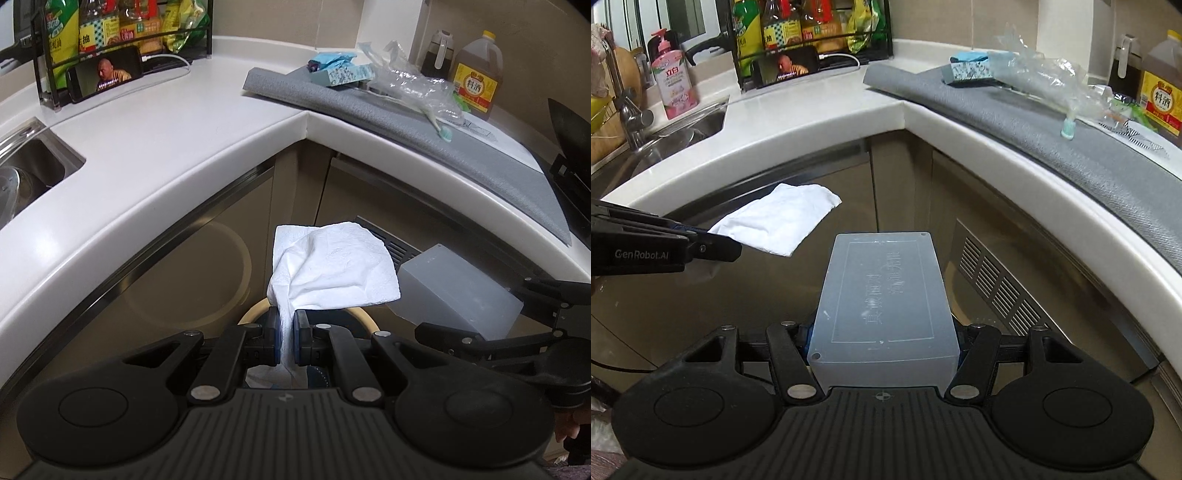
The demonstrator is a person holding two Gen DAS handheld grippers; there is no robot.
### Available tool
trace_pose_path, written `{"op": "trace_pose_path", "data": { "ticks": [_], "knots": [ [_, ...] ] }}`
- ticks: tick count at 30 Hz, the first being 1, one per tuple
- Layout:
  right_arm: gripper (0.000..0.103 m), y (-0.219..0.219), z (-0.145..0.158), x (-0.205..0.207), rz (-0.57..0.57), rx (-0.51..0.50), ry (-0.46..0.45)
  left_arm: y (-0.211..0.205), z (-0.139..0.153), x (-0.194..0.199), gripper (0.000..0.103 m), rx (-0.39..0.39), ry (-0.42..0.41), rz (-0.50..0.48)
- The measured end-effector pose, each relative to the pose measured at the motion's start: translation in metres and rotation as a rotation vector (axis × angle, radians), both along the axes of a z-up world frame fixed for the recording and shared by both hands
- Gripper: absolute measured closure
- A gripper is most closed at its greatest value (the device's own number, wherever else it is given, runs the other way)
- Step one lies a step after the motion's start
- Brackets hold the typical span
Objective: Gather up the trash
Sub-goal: 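Carry the tissue and box down over the trash bin with both grippers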
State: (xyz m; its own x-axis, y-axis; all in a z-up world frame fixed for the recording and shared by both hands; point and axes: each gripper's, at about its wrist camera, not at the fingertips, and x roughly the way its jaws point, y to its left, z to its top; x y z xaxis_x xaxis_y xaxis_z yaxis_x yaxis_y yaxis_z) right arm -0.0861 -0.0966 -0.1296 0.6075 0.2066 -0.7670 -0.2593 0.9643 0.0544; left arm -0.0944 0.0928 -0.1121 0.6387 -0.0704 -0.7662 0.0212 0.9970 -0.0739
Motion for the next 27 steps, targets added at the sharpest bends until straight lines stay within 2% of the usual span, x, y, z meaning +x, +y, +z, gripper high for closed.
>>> {"op": "trace_pose_path", "data": {
  "ticks": [12, 15, 27],
  "knots": [
    [0.040, -0.008, -0.029, 0.017, -0.032, -0.003, 0.074, 0.002, -0.027, 0.025, 0.096, -0.025, 0.079, -0.012],
    [0.040, -0.012, -0.044, 0.024, -0.045, -0.019, 0.100, 0.002, -0.041, 0.035, 0.096, -0.033, 0.126, -0.007],
    [0.040, -0.025, -0.114, 0.047, -0.069, -0.047, 0.264, -0.017, -0.112, 0.071, 0.096, 0.027, 0.328, -0.031]
  ]
}}
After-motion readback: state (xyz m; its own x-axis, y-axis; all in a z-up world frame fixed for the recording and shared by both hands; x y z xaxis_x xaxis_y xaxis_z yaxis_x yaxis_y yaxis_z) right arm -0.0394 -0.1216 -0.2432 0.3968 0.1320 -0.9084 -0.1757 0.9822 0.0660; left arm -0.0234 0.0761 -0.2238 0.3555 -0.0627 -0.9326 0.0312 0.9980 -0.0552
